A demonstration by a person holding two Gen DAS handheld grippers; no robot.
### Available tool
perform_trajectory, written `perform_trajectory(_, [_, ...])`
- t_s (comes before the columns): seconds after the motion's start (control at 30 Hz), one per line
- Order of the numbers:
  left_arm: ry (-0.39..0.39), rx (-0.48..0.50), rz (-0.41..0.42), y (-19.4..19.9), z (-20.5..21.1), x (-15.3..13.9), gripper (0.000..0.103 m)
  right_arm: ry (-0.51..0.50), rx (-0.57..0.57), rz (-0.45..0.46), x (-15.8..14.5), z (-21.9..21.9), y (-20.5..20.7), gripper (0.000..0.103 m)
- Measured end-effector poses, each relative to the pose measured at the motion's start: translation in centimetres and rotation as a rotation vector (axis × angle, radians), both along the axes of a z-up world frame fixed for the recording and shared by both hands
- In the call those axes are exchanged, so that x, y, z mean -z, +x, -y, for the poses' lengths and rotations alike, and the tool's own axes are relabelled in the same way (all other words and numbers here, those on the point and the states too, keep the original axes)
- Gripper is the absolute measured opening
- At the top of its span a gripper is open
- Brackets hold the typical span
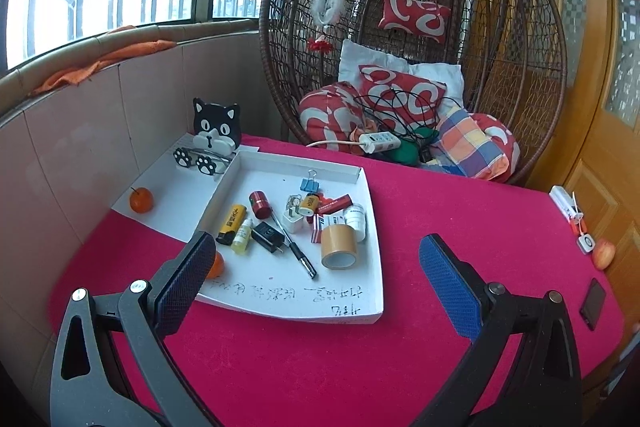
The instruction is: Organize rigid objects
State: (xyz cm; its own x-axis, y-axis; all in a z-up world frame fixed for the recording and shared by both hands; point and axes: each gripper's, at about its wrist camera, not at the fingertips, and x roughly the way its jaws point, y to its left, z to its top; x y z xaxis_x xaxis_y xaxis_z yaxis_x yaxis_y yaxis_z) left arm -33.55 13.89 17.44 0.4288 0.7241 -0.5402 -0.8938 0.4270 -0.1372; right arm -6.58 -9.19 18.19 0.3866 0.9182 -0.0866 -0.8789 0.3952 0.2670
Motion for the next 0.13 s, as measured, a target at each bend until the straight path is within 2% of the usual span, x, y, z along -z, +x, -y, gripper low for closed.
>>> perform_trajectory(0.13, [0.004, -0.004, -0.006, -0.03, -0.16, 0.16, 0.103, -0.021, -0.007, -0.005, 0.47, -0.67, -0.03, 0.103])
